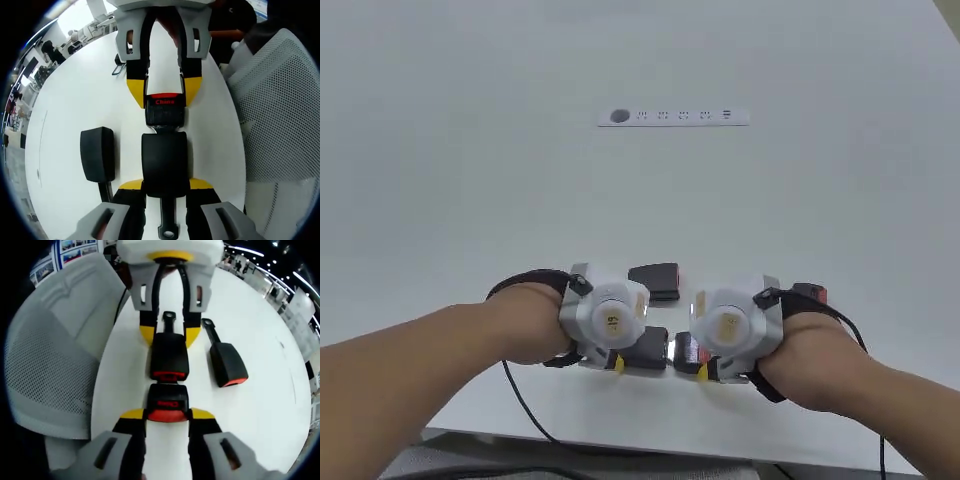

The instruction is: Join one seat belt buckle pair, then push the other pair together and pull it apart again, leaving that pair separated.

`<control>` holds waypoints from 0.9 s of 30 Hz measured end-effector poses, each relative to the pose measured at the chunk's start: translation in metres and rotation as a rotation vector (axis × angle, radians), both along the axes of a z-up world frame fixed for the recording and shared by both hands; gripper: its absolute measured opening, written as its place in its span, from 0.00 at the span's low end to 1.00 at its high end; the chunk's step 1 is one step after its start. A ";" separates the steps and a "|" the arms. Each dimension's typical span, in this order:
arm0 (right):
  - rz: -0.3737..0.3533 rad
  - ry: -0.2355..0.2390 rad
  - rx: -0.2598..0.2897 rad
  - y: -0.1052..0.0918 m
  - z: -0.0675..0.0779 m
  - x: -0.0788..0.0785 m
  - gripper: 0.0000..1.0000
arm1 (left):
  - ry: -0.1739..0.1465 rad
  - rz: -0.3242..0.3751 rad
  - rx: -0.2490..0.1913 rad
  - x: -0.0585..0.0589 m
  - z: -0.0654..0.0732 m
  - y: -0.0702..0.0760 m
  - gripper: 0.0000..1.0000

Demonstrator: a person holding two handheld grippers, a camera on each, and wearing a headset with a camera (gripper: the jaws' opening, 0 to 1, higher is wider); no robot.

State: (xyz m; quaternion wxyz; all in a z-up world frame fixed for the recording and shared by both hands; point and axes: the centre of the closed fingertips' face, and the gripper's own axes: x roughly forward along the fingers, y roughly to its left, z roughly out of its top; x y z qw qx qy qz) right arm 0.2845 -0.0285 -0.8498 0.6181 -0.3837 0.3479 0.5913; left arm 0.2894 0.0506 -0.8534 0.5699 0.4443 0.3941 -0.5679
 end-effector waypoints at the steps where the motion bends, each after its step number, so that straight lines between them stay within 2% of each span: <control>1: -0.002 0.002 0.005 0.002 0.000 0.000 0.30 | 0.000 -0.001 0.001 0.000 0.000 0.000 0.30; 2: -0.003 0.002 0.004 0.004 0.000 0.000 0.29 | 0.001 -0.003 0.004 0.000 0.000 0.000 0.30; 3: -0.083 0.008 -0.047 -0.005 -0.003 0.001 0.29 | 0.002 -0.002 0.010 0.001 0.000 0.001 0.31; 4: -0.010 0.007 -0.010 0.001 -0.003 0.000 0.29 | 0.007 0.007 0.000 0.003 0.000 0.001 0.31; 6: -0.018 0.011 0.004 -0.001 -0.002 0.001 0.29 | 0.007 0.010 -0.006 0.003 0.000 0.001 0.31; 11: -0.013 0.003 0.000 0.000 0.000 0.000 0.30 | 0.007 0.011 -0.008 0.002 0.000 0.001 0.31; 14: 0.004 -0.007 0.042 -0.001 0.001 -0.001 0.30 | 0.018 0.019 -0.041 0.003 0.001 0.003 0.31; 16: -0.002 0.003 0.065 -0.003 0.000 -0.002 0.30 | 0.019 0.021 -0.047 0.002 0.001 0.003 0.31; 18: -0.005 0.005 0.068 -0.003 -0.001 -0.001 0.30 | 0.018 0.018 -0.052 0.002 0.001 0.003 0.30; 22: -0.021 0.009 0.090 -0.003 0.000 -0.002 0.30 | 0.016 0.034 -0.095 0.002 0.002 0.004 0.30; 27: -0.019 0.016 0.095 -0.002 0.000 -0.002 0.30 | 0.016 0.030 -0.079 0.002 0.001 0.002 0.30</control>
